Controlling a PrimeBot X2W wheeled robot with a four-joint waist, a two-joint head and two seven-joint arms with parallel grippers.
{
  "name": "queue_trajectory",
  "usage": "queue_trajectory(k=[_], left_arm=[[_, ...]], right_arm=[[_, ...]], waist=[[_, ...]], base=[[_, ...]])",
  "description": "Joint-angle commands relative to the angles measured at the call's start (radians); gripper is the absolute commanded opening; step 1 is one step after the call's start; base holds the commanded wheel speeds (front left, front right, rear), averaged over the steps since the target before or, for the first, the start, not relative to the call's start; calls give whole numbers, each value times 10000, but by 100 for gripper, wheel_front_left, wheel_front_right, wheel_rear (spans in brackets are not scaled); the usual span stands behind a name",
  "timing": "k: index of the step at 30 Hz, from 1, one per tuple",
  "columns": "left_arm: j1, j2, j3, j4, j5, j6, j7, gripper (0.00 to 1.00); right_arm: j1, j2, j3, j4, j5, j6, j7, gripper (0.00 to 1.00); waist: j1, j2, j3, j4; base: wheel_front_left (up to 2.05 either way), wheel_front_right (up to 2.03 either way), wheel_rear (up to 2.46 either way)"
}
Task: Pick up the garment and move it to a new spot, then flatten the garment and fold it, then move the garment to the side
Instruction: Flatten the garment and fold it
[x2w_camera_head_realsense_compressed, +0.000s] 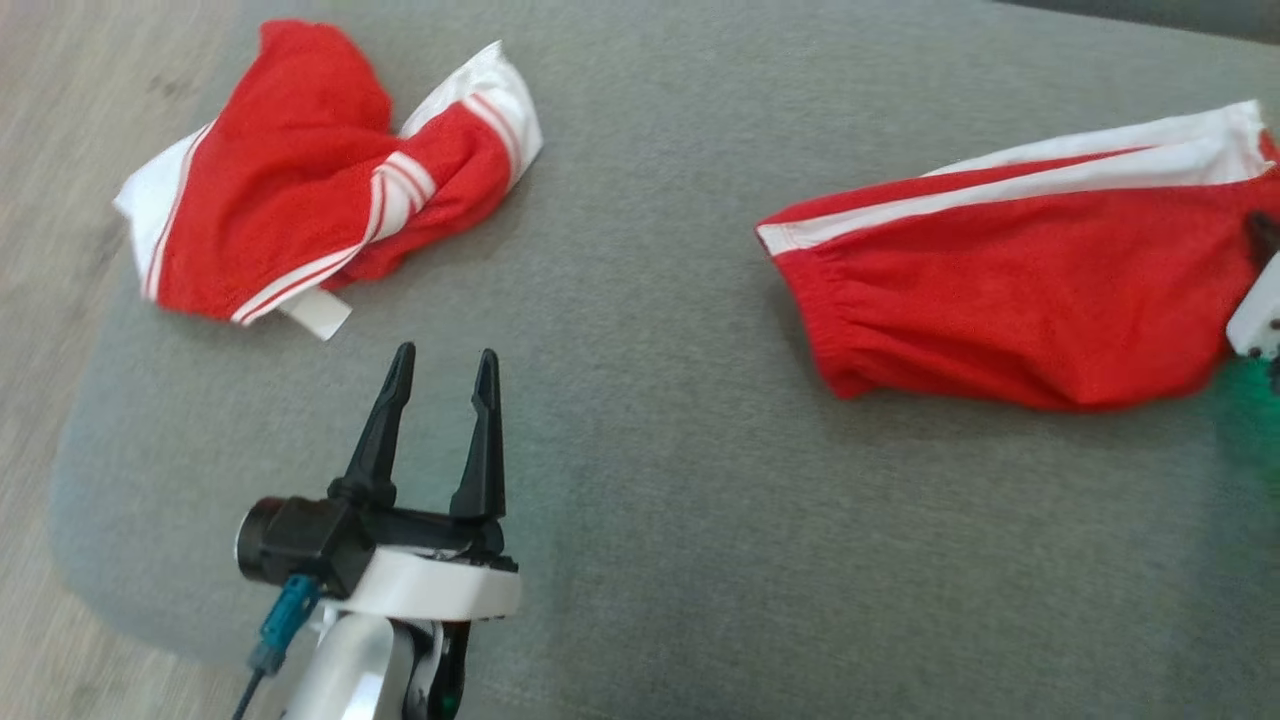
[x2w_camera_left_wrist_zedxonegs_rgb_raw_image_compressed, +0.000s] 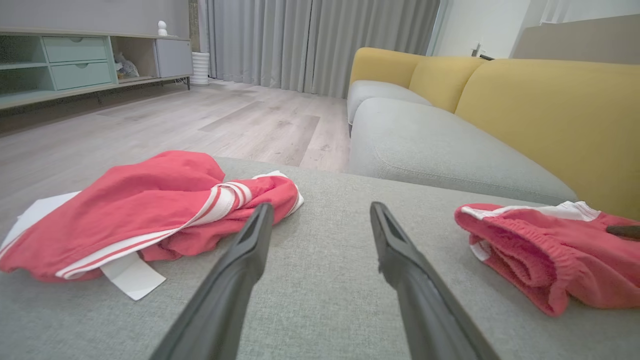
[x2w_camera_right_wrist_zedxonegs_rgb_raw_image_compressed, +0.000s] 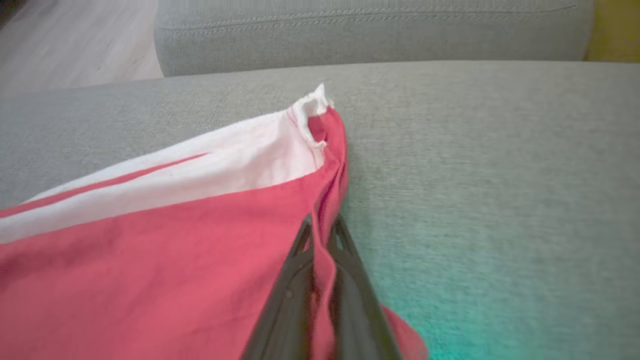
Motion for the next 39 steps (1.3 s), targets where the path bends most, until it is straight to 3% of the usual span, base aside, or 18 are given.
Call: queue_trajectory(k=[1,7,16,28,36,37,38,39], left_arm=[[40,15,492,-381,168,-31,-93,100],[422,5,833,-503,172,-3,-93,100],[512,3,724,-360,130,-43,-93,100],[763,2,504,-60,57,-103,-93,100],[844,1,370,-12,-84,-79,-93,100],[841,1,340,-6,-114,-74,-93,100],[832,1,302,0,-141,-72,-93,100],[815,1,254,10,-165,-74,-93,100]], right_arm=[[454,-140,176,-335,88,-9,-344,0],[965,-758,249,-447,87,-9,-779,0],[1023,-1118,20,-1085,503,-9,-1229,0],[801,392,481,-4022,1127,-9,-903,0],[1532,2098,1211,-5076,974,-9,-498,0],[1662,2323,1337,-4997,886,-9,-444,11],[1786,2528,1469,-4878,771,-9,-406,41],[1905,2729,1557,-4753,690,-9,-408,100]], waist=[[0,0,-398,-485],[0,0,-878,-1450],[0,0,-1107,-1944],[0,0,-1811,-1740],[0,0,-1976,-1424],[0,0,-1975,-1372],[0,0,-1969,-1315],[0,0,-1966,-1249]], base=[[0,0,0],[0,0,0],[0,0,0],[0,0,0],[0,0,0],[0,0,0],[0,0,0],[0,0,0]])
